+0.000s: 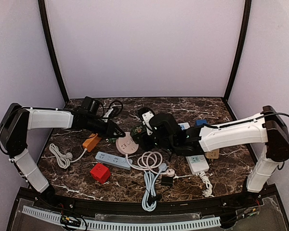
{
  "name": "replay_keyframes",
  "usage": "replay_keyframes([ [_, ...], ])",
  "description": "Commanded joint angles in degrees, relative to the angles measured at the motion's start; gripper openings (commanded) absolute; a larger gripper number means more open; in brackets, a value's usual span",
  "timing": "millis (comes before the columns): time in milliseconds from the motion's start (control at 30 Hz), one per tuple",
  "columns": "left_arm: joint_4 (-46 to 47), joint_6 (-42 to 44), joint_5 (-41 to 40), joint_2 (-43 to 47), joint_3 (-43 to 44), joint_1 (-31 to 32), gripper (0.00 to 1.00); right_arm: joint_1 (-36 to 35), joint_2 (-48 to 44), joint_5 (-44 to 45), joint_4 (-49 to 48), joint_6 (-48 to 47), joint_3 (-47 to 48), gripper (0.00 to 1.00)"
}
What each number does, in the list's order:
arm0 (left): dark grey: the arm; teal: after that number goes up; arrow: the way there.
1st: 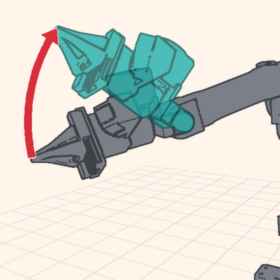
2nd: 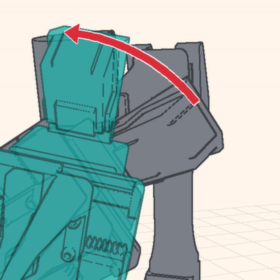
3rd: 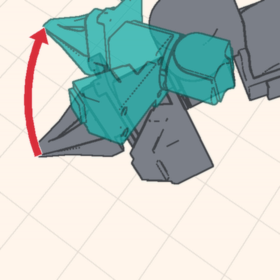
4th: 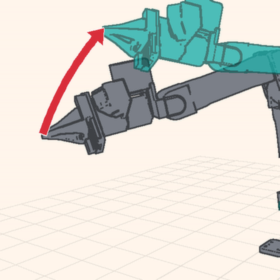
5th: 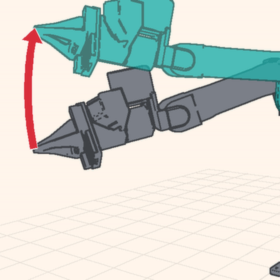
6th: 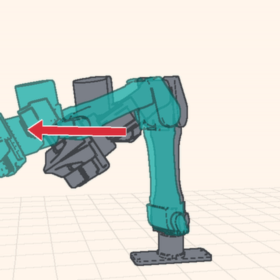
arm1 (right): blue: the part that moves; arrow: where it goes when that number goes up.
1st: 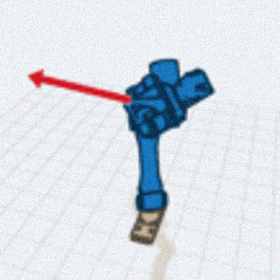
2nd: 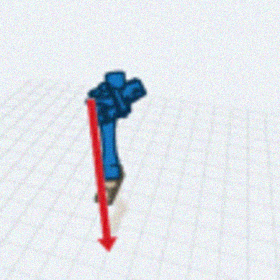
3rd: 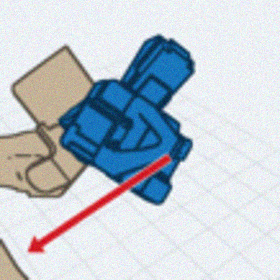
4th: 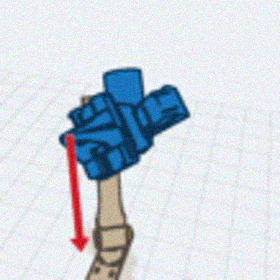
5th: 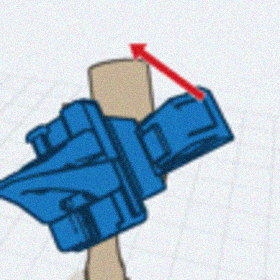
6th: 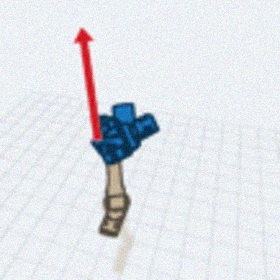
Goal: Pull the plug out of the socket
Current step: Remove the plug from the socket, then place the socket at the center of the board, then place the plug at the center of the board.
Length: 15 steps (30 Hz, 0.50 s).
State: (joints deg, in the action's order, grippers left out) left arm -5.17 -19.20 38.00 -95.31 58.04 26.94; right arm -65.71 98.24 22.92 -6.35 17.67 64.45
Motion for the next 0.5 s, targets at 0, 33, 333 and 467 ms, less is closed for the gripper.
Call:
replay_keyframes([
  [0,-6.08,3.03,-4.82,-1.82,1.28,-0.07,0.01,2.15,-4.31,3.02,1.82,1.33,1.10,0.00],
  [33,-6.25,2.99,-4.84,-2.58,1.46,-0.07,0.01,2.97,-4.99,3.27,2.87,1.53,0.78,0.00],
  [333,-9.47,4.16,-8.45,-4.82,3.33,-0.09,0.37,14.90,-13.15,5.81,16.44,4.74,-3.42,0.00],
  [467,-9.77,5.44,-13.33,-1.70,2.82,-0.05,0.66,21.46,-16.82,5.42,23.50,7.14,-5.26,0.00],
])
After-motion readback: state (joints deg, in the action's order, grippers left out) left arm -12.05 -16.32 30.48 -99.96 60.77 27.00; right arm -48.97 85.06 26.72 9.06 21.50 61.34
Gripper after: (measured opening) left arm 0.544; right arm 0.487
